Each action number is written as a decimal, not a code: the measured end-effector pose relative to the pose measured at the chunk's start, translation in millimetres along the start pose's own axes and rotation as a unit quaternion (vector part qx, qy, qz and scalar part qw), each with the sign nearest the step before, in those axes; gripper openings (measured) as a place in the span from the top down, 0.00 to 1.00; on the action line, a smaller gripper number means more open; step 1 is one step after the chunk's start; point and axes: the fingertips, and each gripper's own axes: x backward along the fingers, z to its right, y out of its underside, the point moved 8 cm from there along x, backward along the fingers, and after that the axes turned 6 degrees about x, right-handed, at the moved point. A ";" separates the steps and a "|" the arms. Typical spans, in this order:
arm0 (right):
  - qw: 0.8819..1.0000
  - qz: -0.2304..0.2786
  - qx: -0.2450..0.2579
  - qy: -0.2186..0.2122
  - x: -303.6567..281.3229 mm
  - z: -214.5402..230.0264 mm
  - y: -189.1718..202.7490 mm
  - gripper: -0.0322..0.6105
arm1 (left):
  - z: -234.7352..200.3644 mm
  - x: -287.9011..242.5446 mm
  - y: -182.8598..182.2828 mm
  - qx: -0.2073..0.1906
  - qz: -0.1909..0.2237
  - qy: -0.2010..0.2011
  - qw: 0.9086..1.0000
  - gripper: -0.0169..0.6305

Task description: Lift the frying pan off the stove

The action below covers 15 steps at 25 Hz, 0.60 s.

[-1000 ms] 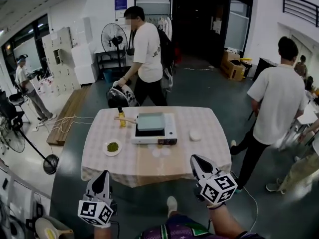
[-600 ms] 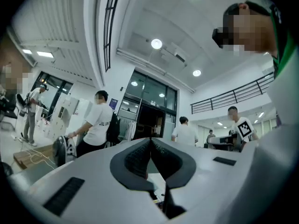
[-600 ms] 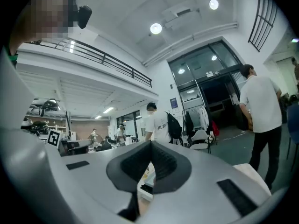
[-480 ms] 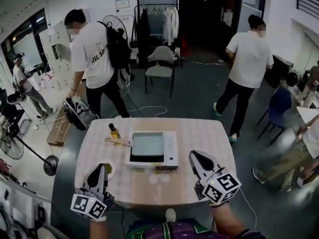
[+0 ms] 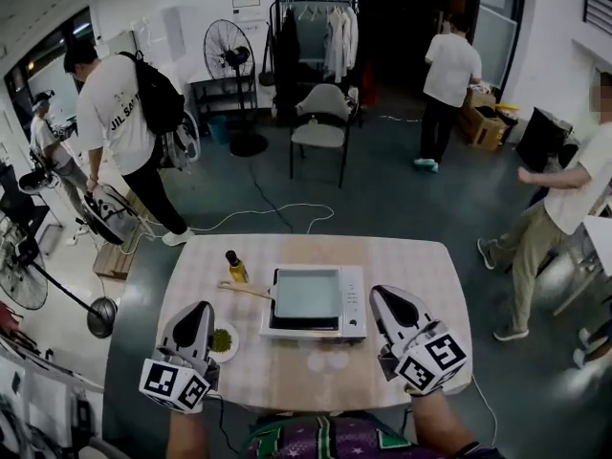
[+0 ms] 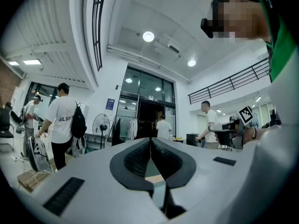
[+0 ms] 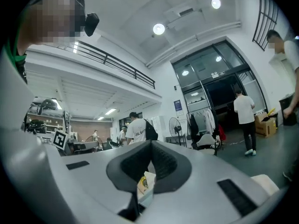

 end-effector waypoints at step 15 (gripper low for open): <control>0.999 -0.030 -0.001 -0.017 -42.5 29.3 31.4 0.94 | -7.2 -86.1 52.1 -0.086 -0.106 0.141 0.981 0.33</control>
